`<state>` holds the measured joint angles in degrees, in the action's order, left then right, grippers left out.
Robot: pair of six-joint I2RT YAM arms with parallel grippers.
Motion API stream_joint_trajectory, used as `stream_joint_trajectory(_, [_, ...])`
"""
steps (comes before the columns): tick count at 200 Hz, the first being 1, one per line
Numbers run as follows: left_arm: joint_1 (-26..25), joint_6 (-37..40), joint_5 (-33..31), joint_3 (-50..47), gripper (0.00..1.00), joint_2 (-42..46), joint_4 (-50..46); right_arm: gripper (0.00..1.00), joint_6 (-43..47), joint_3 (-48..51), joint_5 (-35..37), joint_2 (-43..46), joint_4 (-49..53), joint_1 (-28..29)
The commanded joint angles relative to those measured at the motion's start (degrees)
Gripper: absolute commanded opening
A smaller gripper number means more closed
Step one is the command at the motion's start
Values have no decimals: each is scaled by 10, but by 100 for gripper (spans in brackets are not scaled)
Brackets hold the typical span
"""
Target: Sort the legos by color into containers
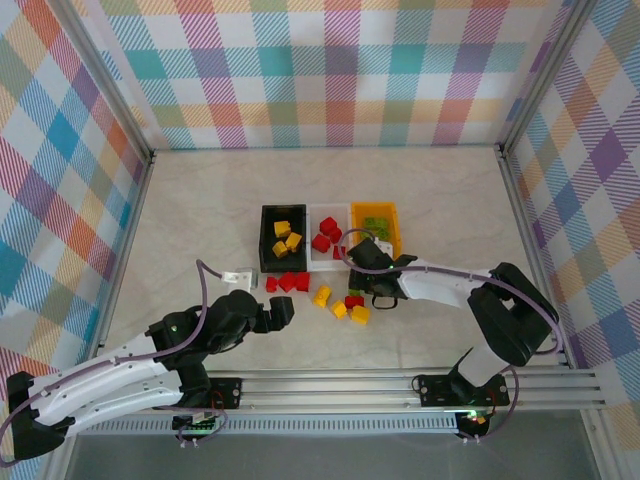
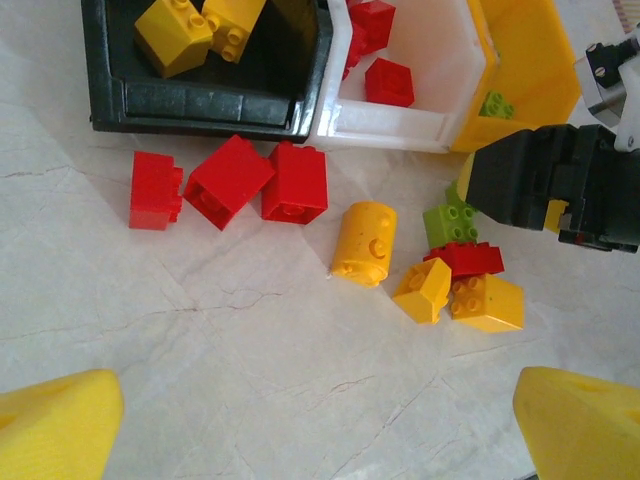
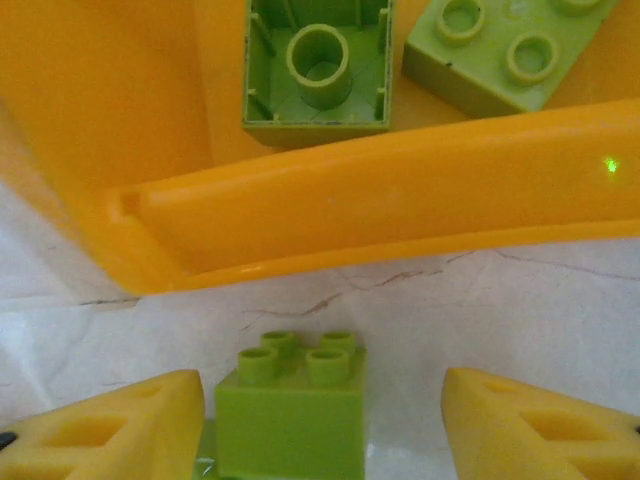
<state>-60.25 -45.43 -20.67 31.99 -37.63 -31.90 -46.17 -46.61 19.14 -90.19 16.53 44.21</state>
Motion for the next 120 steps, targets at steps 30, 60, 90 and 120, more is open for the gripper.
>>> stream_joint_trajectory(30, [-1, -4, -10, -9, 100, 7, -8, 44, -3, -7, 10, -4, -9, -6])
stream_joint_trajectory(60, [-2, -3, -9, -7, 100, 7, -8, 33, -3, 12, 8, 27, -7, -7])
stream_joint_trajectory(90, [-1, -7, -16, -5, 100, 13, -21, 29, 5, 42, -4, 114, 21, -1])
stream_joint_trajectory(120, [-1, -7, -33, -6, 100, 34, -31, 30, 36, 39, -19, 234, 75, 4])
